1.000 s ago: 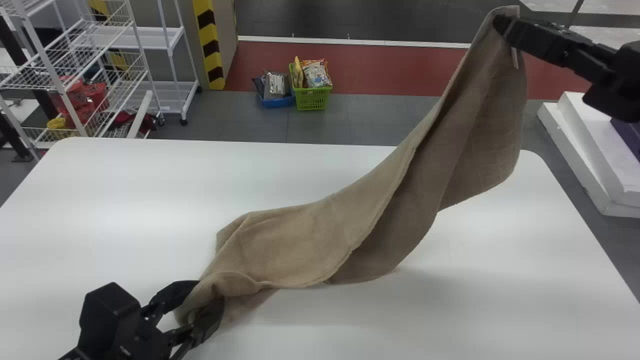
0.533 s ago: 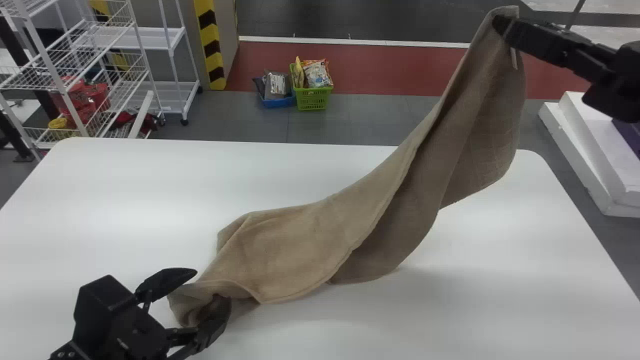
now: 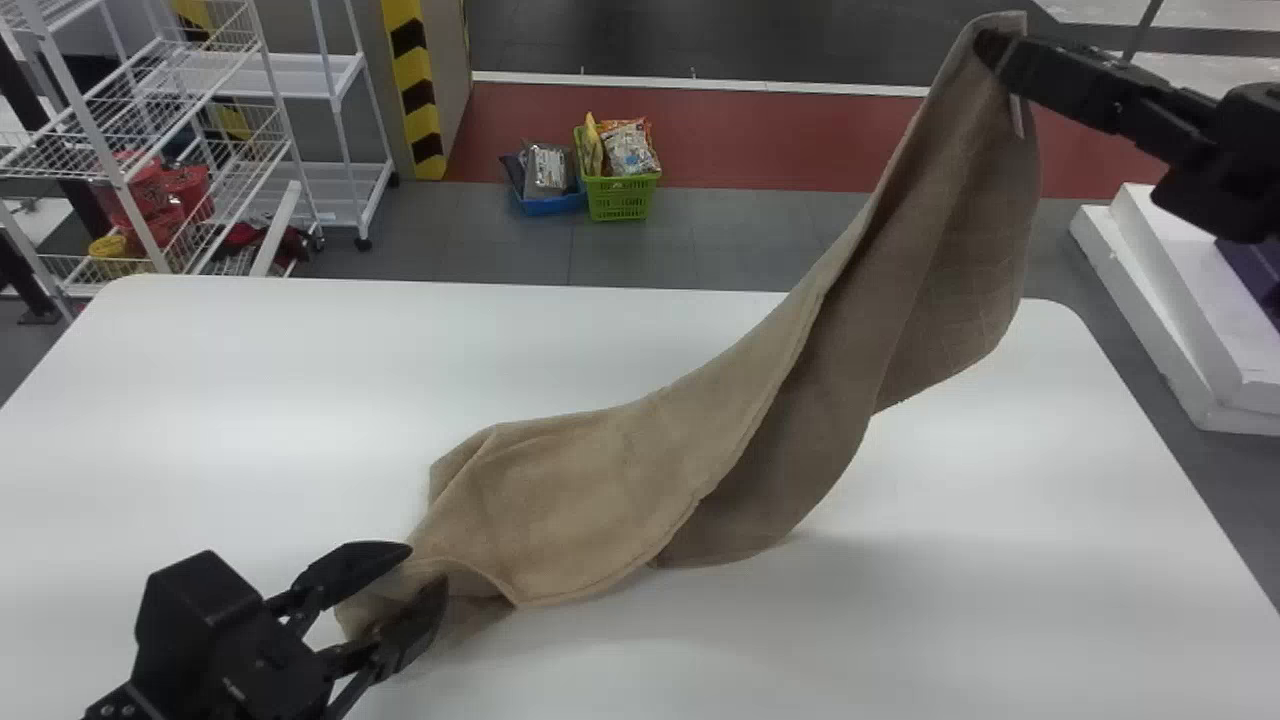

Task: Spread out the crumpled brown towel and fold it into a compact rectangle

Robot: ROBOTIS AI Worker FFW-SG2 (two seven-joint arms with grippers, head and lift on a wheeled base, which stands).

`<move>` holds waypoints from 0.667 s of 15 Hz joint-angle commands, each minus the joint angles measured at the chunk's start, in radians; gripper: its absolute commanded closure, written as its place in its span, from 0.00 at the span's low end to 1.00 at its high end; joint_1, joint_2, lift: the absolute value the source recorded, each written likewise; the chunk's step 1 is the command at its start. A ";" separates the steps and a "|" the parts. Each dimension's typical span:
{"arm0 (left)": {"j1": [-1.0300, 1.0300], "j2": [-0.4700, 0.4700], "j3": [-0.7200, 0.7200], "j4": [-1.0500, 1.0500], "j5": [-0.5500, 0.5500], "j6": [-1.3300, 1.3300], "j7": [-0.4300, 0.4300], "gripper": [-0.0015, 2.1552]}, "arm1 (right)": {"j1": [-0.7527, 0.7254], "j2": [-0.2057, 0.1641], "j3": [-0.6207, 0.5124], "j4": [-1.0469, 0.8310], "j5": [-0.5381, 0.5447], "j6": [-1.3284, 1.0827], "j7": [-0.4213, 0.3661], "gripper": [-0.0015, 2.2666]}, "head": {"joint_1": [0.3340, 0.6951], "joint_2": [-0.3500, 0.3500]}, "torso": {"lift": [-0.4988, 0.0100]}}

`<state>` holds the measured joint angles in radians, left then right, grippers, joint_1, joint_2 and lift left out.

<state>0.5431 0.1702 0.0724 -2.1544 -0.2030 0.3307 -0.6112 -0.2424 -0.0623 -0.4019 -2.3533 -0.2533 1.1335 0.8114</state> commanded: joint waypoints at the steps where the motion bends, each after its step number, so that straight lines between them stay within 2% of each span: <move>1: -0.003 0.000 0.001 -0.001 -0.001 0.000 -0.004 0.51 | 0.000 0.001 -0.002 0.002 0.002 0.001 0.000 0.64 | 1.00 0.44 | 0.73; 3: -0.003 -0.001 0.007 -0.002 -0.004 0.003 -0.012 0.70 | -0.005 -0.001 -0.012 0.005 0.000 -0.002 0.000 0.64 | 1.00 0.44 | 0.73; 8: -0.012 -0.078 0.095 -0.096 0.057 0.000 -0.007 0.70 | -0.040 -0.007 -0.054 0.020 -0.026 -0.002 -0.002 0.64 | 0.98 0.43 | 0.73; 10: -0.046 -0.109 0.112 -0.153 0.074 0.040 0.004 0.70 | -0.035 -0.008 -0.083 0.022 -0.023 -0.002 0.006 0.64 | 0.87 0.44 | 0.73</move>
<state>0.5214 0.0848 0.1705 -2.2667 -0.1420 0.3389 -0.6121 -0.2812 -0.0693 -0.4631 -2.3330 -0.2775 1.1314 0.8140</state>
